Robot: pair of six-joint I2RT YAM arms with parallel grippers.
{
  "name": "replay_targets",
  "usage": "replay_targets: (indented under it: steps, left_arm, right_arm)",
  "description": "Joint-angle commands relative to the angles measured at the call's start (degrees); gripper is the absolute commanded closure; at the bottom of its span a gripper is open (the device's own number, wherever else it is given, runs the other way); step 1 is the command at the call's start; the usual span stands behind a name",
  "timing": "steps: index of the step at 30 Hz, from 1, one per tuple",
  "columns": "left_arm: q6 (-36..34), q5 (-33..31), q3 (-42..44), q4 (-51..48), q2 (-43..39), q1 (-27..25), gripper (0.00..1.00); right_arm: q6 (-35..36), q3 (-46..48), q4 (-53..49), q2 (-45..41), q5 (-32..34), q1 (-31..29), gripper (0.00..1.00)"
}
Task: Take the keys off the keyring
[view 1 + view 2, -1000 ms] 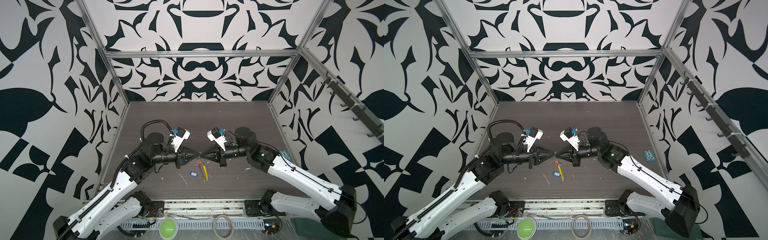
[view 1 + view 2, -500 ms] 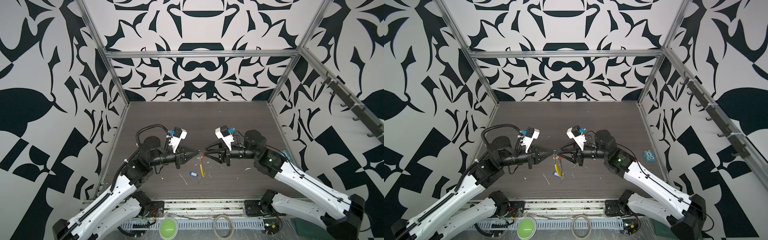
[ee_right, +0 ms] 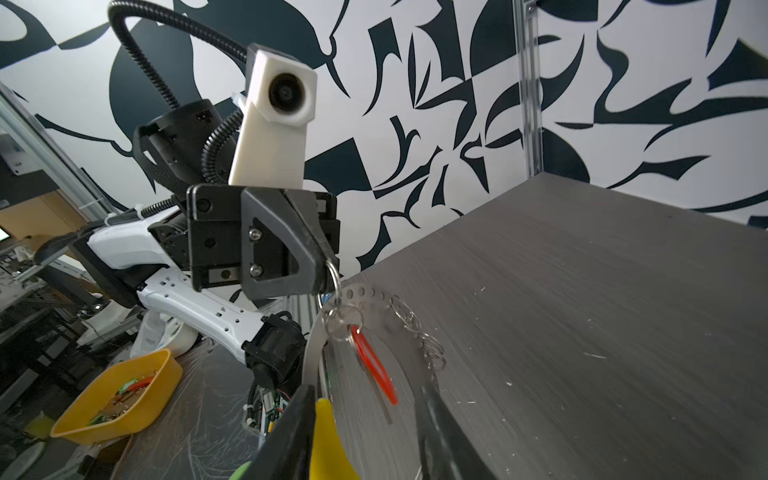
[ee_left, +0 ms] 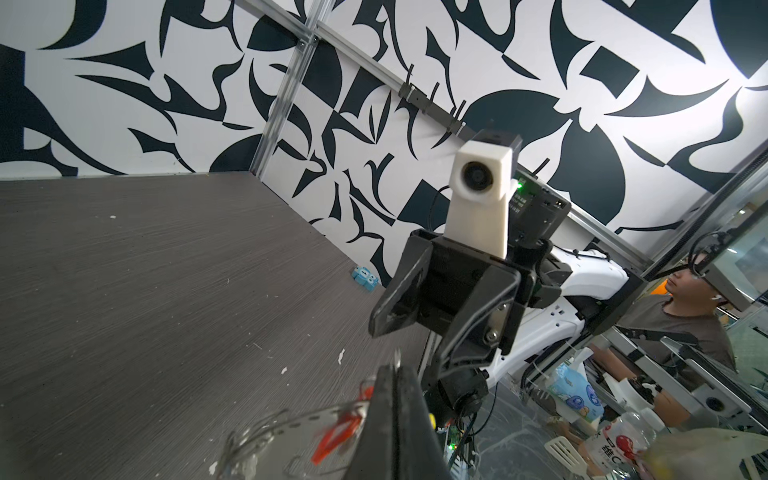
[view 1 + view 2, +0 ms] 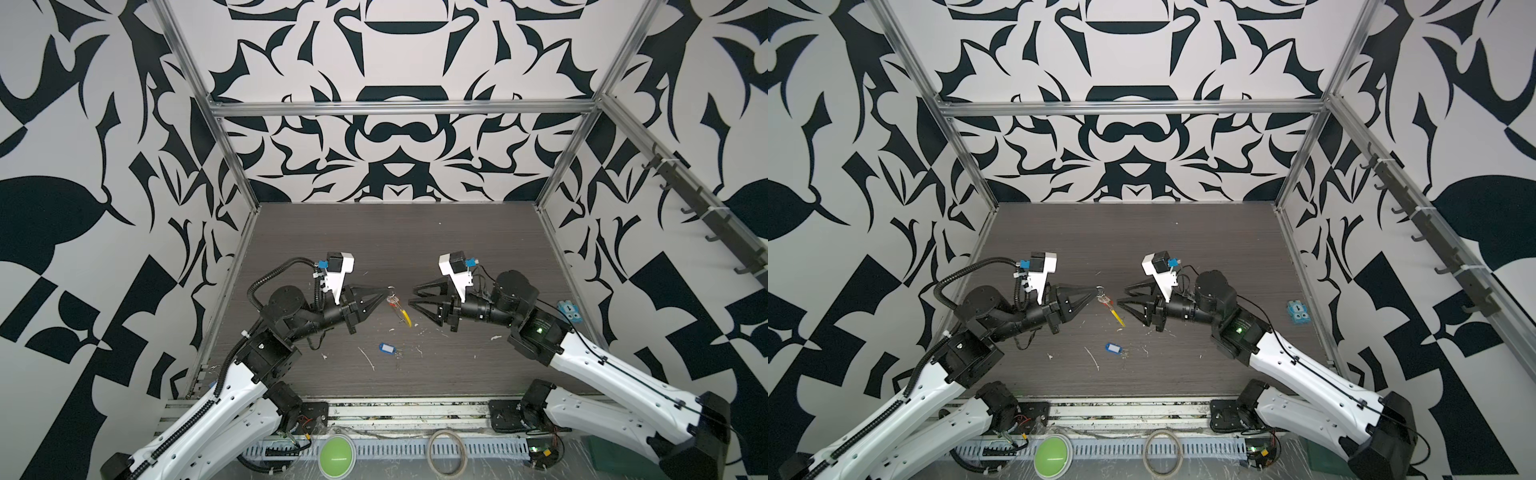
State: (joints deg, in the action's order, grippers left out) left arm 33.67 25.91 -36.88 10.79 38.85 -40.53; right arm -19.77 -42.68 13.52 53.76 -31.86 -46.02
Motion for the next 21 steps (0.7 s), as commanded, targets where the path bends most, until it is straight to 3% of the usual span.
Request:
replay_targets:
  steps: [1,7,21]
  left_arm:
    - [1.6,0.4,1.5,5.0,-0.9,-0.1,1.0]
    - [3.2,0.2,4.1,11.0,-1.7,-0.3,1.0]
    - [4.6,0.0,6.2,17.6,-2.2,-0.5,1.0]
  right_arm:
    - [-2.1,0.0,8.6,0.6,-0.4,-0.6,0.55]
    - [-7.9,2.8,21.3,1.9,1.4,-1.5,0.55]
    - [-11.6,0.8,28.0,7.6,2.4,-4.7,0.6]
